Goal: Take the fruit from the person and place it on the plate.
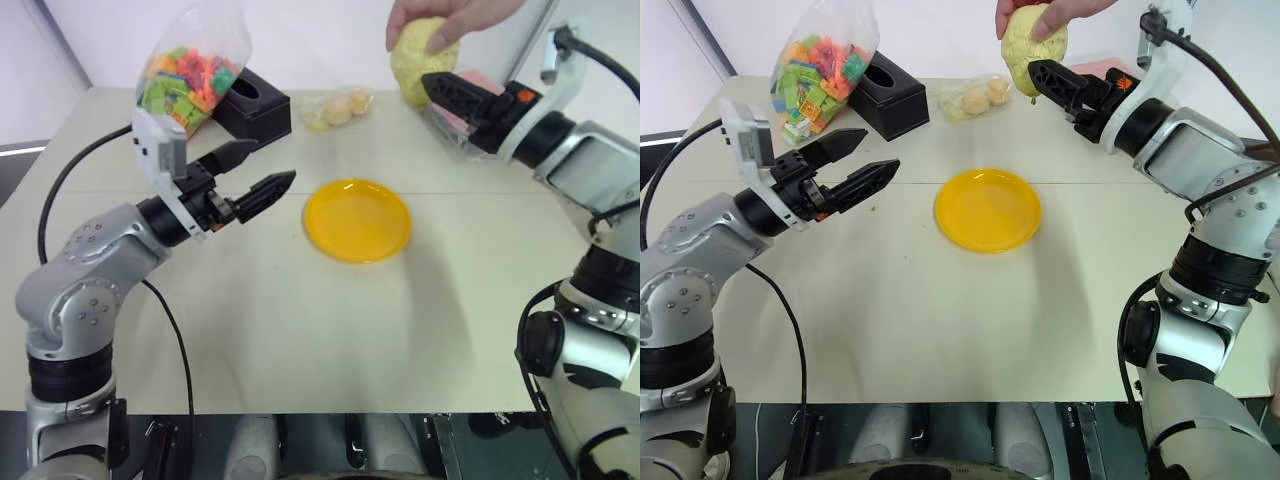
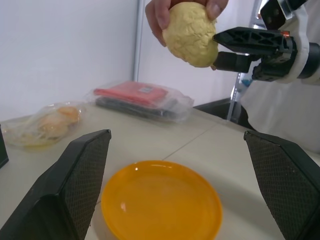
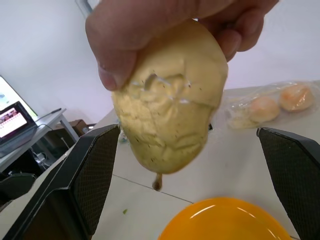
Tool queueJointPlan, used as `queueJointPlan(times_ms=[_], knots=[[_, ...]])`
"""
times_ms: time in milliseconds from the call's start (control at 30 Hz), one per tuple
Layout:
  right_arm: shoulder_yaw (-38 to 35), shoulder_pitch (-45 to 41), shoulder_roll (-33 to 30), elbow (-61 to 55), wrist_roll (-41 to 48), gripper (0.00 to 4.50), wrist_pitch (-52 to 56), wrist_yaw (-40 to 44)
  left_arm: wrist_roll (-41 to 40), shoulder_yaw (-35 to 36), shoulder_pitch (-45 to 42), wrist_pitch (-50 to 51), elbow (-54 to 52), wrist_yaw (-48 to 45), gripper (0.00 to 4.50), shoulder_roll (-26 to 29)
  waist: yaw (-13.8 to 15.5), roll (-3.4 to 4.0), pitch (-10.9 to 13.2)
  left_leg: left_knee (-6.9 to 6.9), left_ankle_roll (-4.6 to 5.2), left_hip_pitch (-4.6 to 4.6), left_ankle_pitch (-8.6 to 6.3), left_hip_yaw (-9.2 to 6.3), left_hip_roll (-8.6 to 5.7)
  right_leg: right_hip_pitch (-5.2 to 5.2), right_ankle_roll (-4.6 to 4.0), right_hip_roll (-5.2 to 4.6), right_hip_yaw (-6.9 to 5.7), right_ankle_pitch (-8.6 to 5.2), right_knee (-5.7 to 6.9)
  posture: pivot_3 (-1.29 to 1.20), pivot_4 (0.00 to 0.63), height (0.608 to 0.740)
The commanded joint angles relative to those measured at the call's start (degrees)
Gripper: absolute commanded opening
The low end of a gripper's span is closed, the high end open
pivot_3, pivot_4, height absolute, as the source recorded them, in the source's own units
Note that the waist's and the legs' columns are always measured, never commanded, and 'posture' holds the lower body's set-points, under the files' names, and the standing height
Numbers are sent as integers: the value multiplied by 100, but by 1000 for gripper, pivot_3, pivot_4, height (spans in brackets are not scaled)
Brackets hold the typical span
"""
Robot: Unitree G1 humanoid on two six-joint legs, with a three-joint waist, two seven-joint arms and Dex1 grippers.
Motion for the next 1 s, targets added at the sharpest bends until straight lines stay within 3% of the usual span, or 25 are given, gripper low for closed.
queueJointPlan(times_ms=[33, 533, 633, 733, 1000], knots=[[1, -239, 69, -12, 38, 4500, -185, -5, 32, 80, -37, -138, -103, -3, 4467, 14, -1, 0, 0, 0, 0, 0, 0, 0, 0, 0, 0, 0, 0, 0, 0, 0, 150, 731], [377, -518, 292, 577, -461, 4500, -660, 214, 68, 146, 92, -105, -263, 299, 4467, -1, 2, 0, 0, -2, 0, -1, 0, 0, 0, -2, 0, 0, 0, 0, -1, 0, 150, 731], [333, -615, 356, 637, -480, 3641, -751, 225, 31, 144, 166, -92, -350, 377, 4500, -22, -3, 1, 0, -2, 0, -2, 0, 1, 0, -2, 0, -1, 0, 0, -3, 0, 150, 731], [359, -654, 369, 668, -555, 2186, -771, 242, 14, 144, 184, -94, -367, 401, 4500, -17, 4, 1, 0, -4, 0, -2, 0, 0, 1, -3, 0, 0, 0, 0, -2, 0, 150, 731], [342, -627, 383, 602, -583, 2121, -737, 213, 34, 107, 164, -103, -362, 455, 4500, -29, -2, 1, 1, -4, 0, -2, 0, 1, 1, -3, 0, -1, 0, 0, -3, 0, 150, 731]])
